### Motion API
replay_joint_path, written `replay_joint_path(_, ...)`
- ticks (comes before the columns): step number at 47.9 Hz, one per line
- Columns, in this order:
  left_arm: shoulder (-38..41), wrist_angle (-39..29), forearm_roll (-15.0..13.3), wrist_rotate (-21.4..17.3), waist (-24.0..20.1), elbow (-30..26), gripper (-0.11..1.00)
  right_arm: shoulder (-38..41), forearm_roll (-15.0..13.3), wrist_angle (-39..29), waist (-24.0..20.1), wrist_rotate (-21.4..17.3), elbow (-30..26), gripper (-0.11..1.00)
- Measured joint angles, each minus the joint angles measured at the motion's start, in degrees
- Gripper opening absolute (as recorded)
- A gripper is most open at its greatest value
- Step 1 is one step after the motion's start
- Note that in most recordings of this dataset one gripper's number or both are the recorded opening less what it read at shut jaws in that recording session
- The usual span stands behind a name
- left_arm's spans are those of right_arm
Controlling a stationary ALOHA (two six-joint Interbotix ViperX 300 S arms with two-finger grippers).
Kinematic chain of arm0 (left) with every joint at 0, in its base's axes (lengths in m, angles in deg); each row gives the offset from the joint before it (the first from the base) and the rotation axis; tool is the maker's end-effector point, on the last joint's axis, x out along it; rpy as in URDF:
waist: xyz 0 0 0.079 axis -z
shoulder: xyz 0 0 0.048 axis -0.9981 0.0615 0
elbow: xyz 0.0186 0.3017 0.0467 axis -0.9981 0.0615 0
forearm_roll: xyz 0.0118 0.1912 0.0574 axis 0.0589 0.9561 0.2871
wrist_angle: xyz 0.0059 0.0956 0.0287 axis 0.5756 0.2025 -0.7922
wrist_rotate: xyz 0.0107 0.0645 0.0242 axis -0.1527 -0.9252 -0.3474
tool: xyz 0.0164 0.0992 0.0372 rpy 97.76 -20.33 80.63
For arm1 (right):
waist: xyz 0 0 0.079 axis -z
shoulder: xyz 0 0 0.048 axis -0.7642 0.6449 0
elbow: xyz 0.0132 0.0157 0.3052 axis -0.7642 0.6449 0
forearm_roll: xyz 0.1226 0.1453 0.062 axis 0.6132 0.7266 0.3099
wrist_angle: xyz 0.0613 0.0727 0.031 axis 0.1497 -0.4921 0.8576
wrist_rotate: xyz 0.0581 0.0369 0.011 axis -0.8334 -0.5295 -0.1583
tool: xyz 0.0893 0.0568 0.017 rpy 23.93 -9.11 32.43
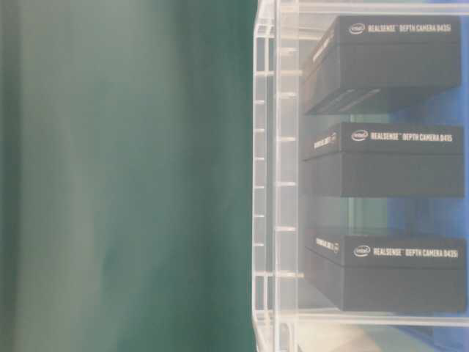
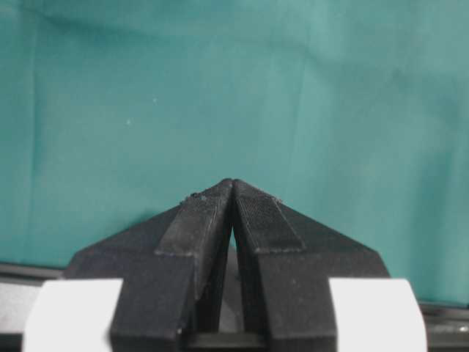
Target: Take the box out of the case with the right arm.
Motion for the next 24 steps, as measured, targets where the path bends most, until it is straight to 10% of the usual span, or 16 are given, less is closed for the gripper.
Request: replay_joint_path(24,0.09,0.00,0.00,0.18,0.00,0.00,0.00,0.44,-0.09,2.81,2.02,1.32,0.97,0.00)
